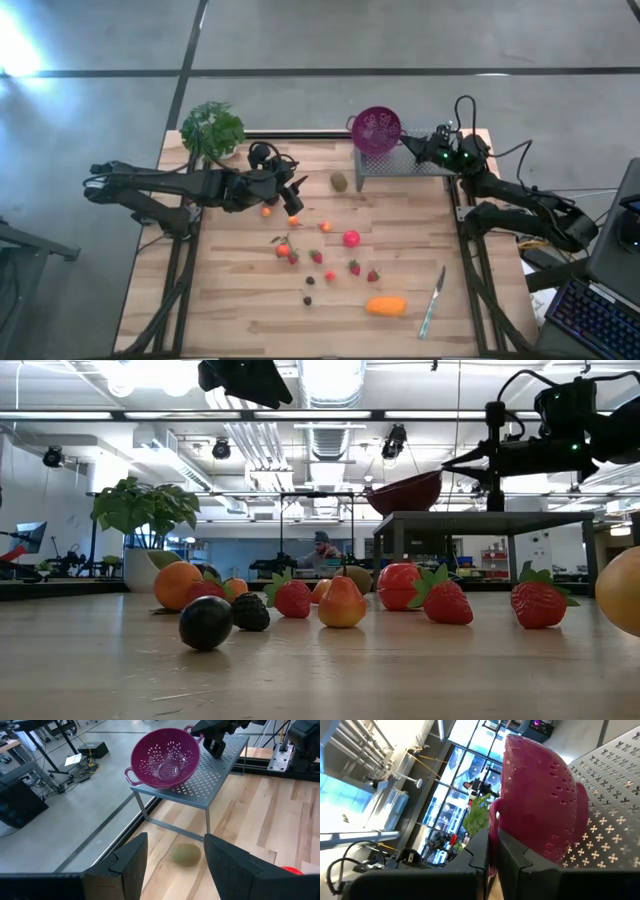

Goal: Pick & Place Fruit
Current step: Put the violet strainer bowl on the shelf

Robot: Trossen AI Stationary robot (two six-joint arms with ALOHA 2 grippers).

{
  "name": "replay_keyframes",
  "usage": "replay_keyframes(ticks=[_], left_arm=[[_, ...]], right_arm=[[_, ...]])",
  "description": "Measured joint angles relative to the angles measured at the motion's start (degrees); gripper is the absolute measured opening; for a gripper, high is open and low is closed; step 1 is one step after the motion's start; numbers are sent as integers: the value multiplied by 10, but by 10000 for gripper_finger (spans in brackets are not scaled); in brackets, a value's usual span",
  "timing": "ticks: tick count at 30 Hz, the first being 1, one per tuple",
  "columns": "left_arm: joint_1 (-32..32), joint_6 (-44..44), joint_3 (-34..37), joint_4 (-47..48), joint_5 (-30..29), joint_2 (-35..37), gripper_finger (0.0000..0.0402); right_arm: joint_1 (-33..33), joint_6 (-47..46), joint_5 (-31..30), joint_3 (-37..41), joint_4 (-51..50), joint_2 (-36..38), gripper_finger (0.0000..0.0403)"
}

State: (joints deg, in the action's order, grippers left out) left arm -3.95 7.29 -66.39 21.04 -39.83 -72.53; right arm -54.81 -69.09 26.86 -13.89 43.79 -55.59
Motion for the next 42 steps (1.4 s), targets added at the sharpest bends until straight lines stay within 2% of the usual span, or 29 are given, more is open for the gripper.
replay_keyframes(ticks=[9, 15, 25, 30, 37, 42], left_arm=[[0, 0, 0, 0, 0, 0, 200], [0, 0, 0, 0, 0, 0, 200], [0, 0, 0, 0, 0, 0, 200], [0, 0, 0, 0, 0, 0, 200], [0, 2, 0, 1, 0, 0, 200], [0, 2, 0, 1, 0, 0, 200]], right_arm=[[0, -10, 0, 0, -5, 8, 81], [0, -22, 8, 2, -10, 25, 104], [1, -30, 51, 4, -15, 51, 116], [1, -30, 63, 3, -27, 63, 109], [0, -14, 61, 2, -101, 93, 98], [1, 1, 54, 1, -140, 114, 113]])
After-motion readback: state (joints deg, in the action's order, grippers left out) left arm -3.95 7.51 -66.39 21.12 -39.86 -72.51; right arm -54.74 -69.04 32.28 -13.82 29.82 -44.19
